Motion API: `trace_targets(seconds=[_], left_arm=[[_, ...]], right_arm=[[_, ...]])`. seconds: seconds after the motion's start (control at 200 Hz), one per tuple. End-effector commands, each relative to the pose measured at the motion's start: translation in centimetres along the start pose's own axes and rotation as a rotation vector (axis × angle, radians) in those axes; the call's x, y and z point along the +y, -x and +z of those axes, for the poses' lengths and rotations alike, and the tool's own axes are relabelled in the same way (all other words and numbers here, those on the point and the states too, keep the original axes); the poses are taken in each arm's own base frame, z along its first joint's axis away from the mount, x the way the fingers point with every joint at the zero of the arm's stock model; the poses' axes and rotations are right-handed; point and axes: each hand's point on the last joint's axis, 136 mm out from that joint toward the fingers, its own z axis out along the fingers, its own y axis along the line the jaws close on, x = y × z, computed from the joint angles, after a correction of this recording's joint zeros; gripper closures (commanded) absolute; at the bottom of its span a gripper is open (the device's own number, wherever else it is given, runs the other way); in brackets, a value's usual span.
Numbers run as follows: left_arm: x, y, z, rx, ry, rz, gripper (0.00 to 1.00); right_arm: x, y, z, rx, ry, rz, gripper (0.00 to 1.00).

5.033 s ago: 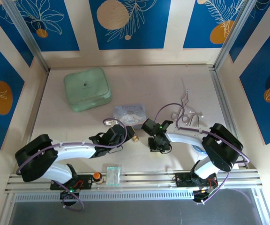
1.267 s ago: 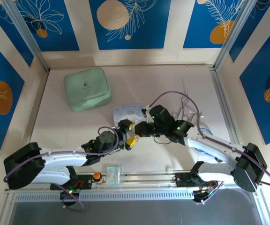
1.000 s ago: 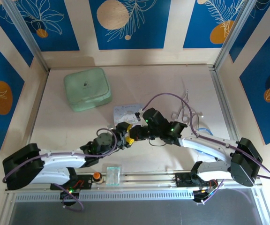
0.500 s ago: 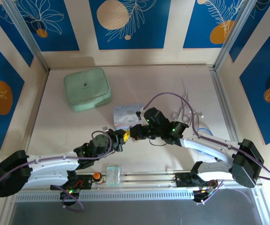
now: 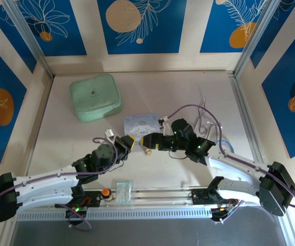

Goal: Unlock the padlock with the key

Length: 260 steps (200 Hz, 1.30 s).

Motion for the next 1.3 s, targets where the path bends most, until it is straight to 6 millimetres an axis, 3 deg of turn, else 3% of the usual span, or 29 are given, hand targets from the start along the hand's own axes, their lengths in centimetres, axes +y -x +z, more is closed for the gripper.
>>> trace_targets(seconds=[0.0,0.12,0.28,0.56,1.006,1.121,1.296], left_arm=[[-4.9,1.3,-0.5,-0.073,-0.11,0.269,1.0],[-8.1,1.0,-1.0,-0.063,-0.201,0.334,1.0],[-10.0,0.6,-1.3,-0.057,-0.276,0.347,1.0],[-10.7,0.2,-1.4,-0.04,-0.313,0.326,1.0],[-10.4,-0.7,-0.9,0.011,-0.304,0.306,1.0],[-10.3,-0.8,-0.9,0.015,-0.305,0.295,1.0],[-9.9,-0.5,-1.0,0.002,-0.287,0.305,1.0]], right_arm=[[5.5,1.4,-0.8,-0.046,0.257,-0.058,0.41],[7.7,1.7,-1.1,-0.073,0.347,-0.131,0.47],[9.3,1.8,-1.5,-0.095,0.453,-0.166,0.51],[8.8,2.5,-1.8,-0.111,0.446,-0.169,0.77],[8.5,3.0,-1.3,-0.106,0.451,-0.157,0.78],[8.4,3.1,-1.2,-0.107,0.456,-0.155,0.92],[7.8,3.0,-1.4,-0.098,0.451,-0.144,0.98]])
